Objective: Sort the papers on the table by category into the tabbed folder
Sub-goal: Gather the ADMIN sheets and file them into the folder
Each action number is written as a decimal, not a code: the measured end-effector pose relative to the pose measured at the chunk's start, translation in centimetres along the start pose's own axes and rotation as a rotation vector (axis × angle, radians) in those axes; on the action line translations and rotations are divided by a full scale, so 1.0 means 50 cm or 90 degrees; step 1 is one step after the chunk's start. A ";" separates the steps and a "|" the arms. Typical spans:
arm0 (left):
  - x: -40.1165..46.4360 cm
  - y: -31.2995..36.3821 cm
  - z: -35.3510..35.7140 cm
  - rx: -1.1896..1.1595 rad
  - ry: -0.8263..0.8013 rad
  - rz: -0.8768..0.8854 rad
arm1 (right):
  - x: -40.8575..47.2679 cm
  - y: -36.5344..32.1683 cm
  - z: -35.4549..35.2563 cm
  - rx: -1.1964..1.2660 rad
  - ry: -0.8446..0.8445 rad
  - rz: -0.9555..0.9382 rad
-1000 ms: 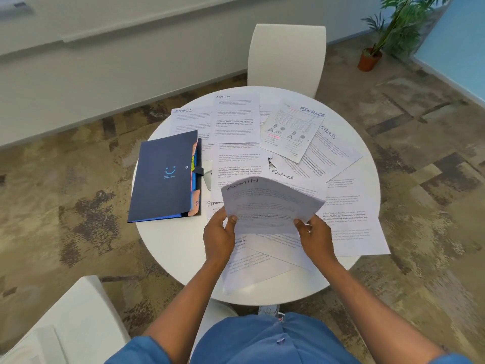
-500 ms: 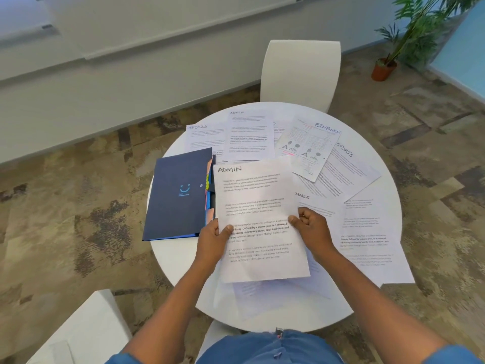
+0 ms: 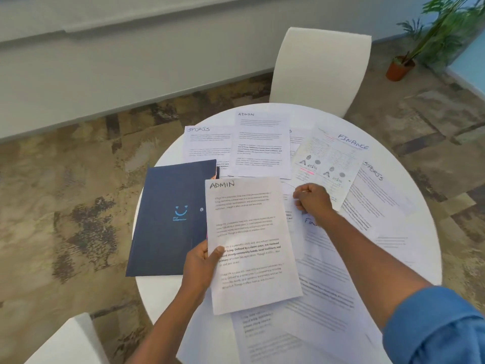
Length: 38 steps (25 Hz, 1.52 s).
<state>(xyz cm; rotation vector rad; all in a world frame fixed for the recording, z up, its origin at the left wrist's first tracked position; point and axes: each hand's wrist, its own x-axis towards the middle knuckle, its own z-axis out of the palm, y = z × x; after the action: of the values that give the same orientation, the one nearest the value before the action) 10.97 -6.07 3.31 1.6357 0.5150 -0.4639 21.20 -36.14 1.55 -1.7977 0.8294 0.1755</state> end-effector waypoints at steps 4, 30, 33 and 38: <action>0.055 0.017 -0.016 -0.021 -0.003 -0.010 | 0.136 -0.057 0.073 -0.177 0.098 -0.035; 0.024 0.064 -0.074 -0.020 -0.111 -0.026 | -0.061 -0.128 -0.066 0.163 0.265 -0.137; -0.005 0.079 -0.065 -0.031 -0.120 -0.012 | -0.155 -0.090 -0.082 0.158 0.198 -0.152; -0.043 0.111 -0.043 -0.048 -0.134 0.007 | -0.281 -0.004 -0.083 0.155 0.115 -0.148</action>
<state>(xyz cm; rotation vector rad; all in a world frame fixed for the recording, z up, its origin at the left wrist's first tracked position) 12.43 -4.64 9.30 1.4964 0.3613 -0.5942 9.72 -33.46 10.27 -1.6782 0.7256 -0.2339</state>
